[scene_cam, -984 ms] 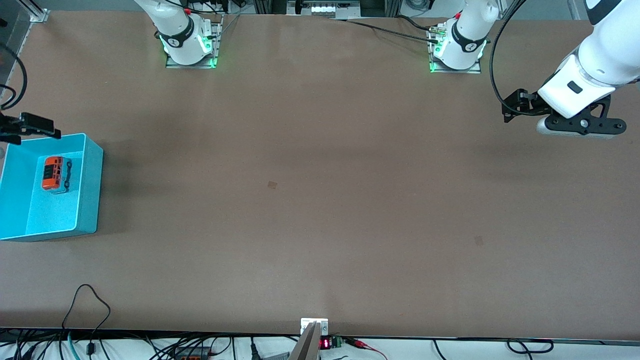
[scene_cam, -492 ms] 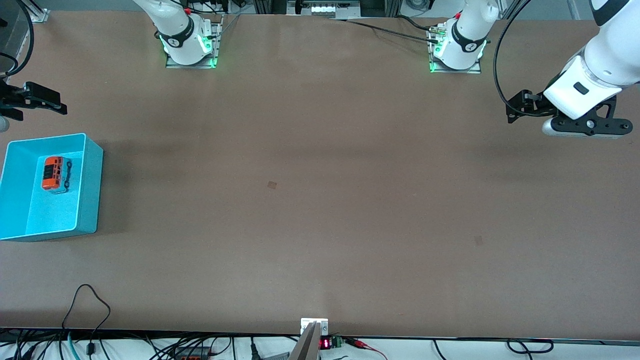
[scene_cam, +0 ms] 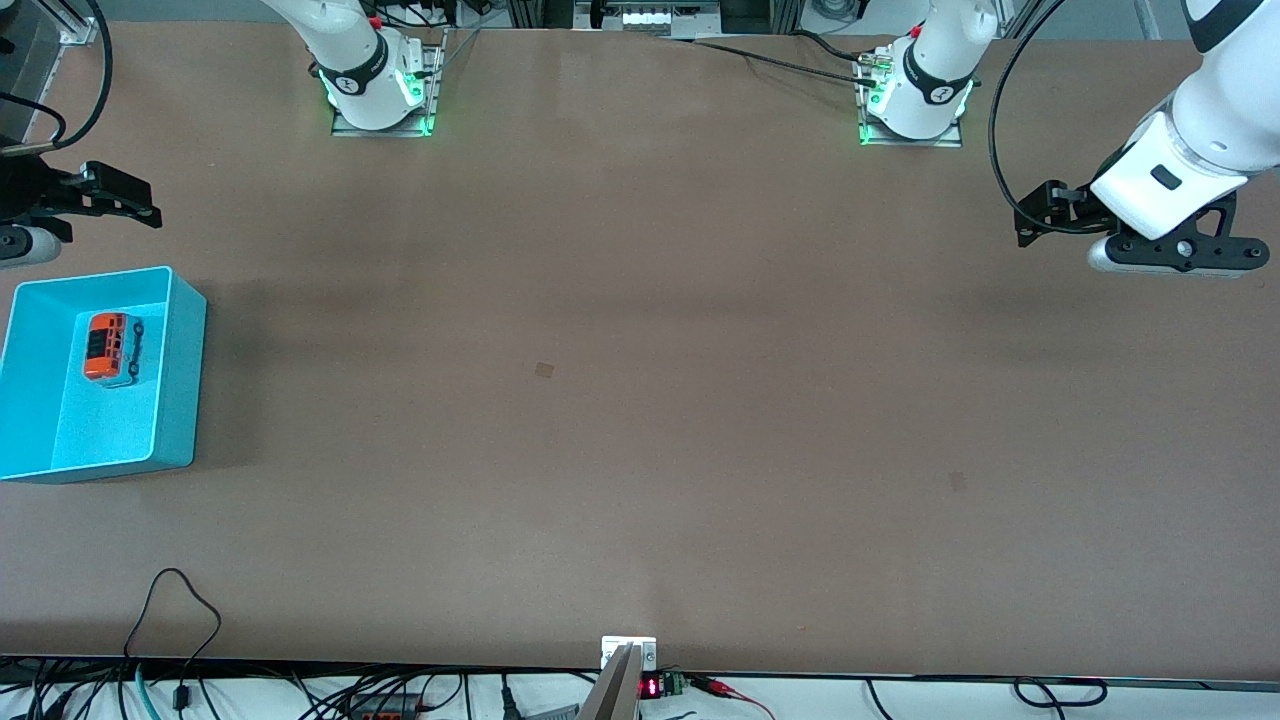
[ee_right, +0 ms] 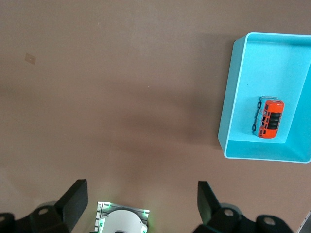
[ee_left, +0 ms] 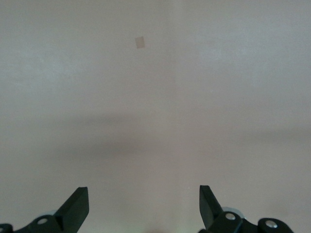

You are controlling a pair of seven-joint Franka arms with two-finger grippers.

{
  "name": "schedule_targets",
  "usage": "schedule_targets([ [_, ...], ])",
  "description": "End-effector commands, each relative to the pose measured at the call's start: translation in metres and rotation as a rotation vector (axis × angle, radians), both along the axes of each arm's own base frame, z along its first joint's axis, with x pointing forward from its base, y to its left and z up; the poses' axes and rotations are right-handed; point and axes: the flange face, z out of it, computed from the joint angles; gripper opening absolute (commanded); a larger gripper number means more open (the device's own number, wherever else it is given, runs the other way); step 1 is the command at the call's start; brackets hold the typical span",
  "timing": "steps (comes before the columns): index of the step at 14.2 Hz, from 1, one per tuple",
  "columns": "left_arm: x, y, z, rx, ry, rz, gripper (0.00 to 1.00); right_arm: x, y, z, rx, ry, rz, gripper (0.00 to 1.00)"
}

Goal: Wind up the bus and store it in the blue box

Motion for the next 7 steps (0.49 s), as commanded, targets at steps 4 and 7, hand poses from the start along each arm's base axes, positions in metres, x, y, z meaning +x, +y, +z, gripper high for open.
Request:
schedule_targets([
  [4, -0.0025, -0.0005, 0.0059, -0.01, 0.003, 0.014, 1.0, -0.0086, -0.0059, 0.0004, -0.008, 0.006, -0.021, 1.0],
  [7, -0.0025, -0.0005, 0.0059, -0.01, 0.003, 0.014, 1.0, -0.0086, -0.0057, 0.0004, -0.007, 0.006, -0.023, 1.0],
])
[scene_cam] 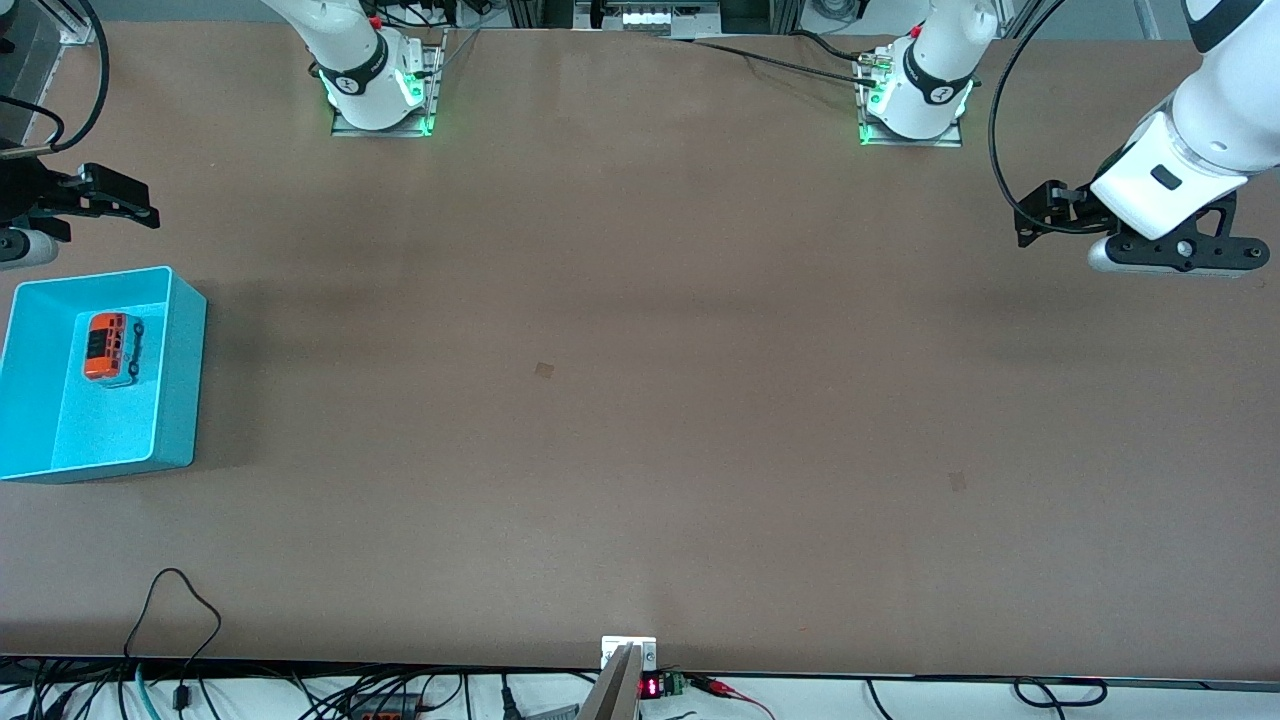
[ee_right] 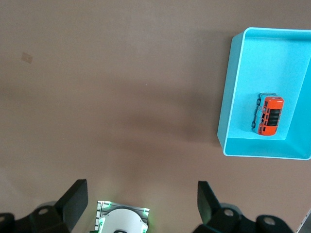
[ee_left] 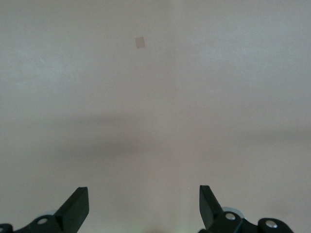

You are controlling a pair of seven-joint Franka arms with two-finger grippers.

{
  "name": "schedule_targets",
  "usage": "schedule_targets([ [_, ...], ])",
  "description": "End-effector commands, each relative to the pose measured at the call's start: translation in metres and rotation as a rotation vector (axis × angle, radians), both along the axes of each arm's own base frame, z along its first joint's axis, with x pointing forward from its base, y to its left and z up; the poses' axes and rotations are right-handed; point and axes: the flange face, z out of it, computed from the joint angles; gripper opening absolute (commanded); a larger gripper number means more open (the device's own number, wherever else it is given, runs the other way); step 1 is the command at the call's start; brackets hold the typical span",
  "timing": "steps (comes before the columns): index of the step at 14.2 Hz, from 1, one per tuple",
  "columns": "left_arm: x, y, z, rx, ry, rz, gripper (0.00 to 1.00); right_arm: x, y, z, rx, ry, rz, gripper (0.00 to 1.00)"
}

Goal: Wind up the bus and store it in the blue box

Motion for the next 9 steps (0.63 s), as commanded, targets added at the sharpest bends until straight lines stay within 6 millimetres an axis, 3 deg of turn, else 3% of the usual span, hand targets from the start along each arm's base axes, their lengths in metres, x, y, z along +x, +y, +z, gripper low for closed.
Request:
schedule_targets([
  [1, -0.0026, -0.0013, 0.0059, -0.01, 0.003, 0.012, 1.0, -0.0078, 0.001, 0.0035, -0.008, -0.002, -0.019, 1.0],
  [3, -0.0026, -0.0013, 0.0059, -0.01, 0.003, 0.012, 1.0, -0.0054, 0.0039, 0.0044, -0.032, -0.021, -0.164, 1.0],
  [9, -0.0026, -0.0013, 0.0059, -0.01, 0.003, 0.012, 1.0, -0.0032, 0.0049, 0.005, -0.033, -0.038, -0.183, 1.0],
])
